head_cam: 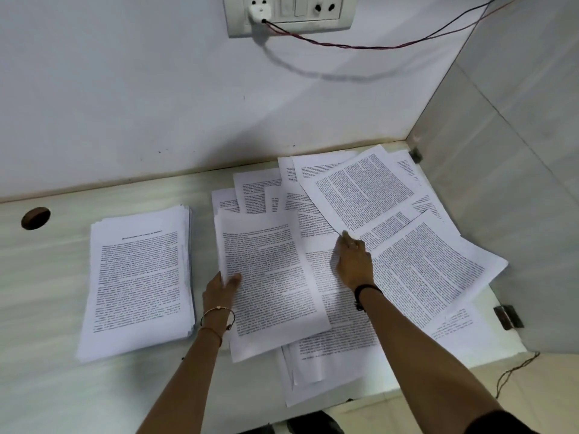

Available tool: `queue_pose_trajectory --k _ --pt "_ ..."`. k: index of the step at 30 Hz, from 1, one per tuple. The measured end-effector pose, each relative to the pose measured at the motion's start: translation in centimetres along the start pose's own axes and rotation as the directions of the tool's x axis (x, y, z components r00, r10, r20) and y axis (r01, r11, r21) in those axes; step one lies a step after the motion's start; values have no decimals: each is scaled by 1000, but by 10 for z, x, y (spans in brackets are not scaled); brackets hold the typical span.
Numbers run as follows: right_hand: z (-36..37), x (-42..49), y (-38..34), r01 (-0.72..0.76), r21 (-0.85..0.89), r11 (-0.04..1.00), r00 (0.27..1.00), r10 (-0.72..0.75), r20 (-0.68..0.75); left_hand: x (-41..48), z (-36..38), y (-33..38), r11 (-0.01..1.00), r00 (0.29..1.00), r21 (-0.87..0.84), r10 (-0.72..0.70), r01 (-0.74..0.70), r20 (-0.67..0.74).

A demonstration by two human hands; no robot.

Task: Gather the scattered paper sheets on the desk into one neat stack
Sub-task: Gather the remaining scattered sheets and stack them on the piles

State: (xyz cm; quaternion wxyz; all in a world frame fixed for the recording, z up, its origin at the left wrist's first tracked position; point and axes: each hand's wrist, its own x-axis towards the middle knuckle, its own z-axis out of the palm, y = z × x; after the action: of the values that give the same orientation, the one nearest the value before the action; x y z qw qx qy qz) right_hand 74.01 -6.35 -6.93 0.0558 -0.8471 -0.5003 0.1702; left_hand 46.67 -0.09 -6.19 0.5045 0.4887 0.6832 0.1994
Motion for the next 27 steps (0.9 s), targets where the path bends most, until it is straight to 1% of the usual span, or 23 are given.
queue_pose_trajectory --k 1,2,3,4,6,7,10,12,15,18,21,23,25,26,27 --pt "-3 0 -1 15 76 997 999 -11 -45 0 -1 0 1000 1000 -24 8 -7 19" --pt "-6 -1 -3 62 184 981 993 -43 -108 2 -1 0 999 999 -45 8 -7 31" --pt "-9 -4 -8 128 303 945 983 -80 -165 4 -2 2 998 999 -61 -10 12 40" --pt "-11 -8 -11 178 405 897 977 -111 -183 5 -1 4 996 998 -82 -31 35 49" --pt "-12 -17 -22 172 544 821 985 -148 -88 8 -1 7 983 995 -170 -51 64 82" --pt "-11 -23 -28 160 595 788 986 -157 -58 8 -2 8 976 995 -210 -37 56 93" --pt "-3 -36 -39 53 756 652 997 -73 -7 10 -5 4 974 995 -225 39 -17 91" --pt "3 -42 -41 19 775 632 997 -67 30 13 -3 -1 975 994 -219 66 -46 85" --pt "13 -45 -38 8 766 643 995 -83 60 12 2 3 968 998 -249 9 4 54" --pt "21 -46 -33 94 713 695 982 -183 50 5 7 10 957 999 -287 -38 40 13" --pt "30 -50 -24 181 636 750 964 -262 35 3 7 5 952 996 -303 -14 42 94" --pt "34 -53 -19 218 596 773 955 -296 34 1 8 1 973 994 -227 -8 33 111" --pt "34 -57 -18 267 536 801 939 -341 42 0 12 0 990 997 -139 -11 23 81" --pt "34 -60 -18 286 514 809 939 -344 19 -1 12 0 994 998 -110 -12 18 56" --pt "30 -63 -20 267 494 828 955 -297 -18 -3 12 2 996 999 -89 -15 19 42"
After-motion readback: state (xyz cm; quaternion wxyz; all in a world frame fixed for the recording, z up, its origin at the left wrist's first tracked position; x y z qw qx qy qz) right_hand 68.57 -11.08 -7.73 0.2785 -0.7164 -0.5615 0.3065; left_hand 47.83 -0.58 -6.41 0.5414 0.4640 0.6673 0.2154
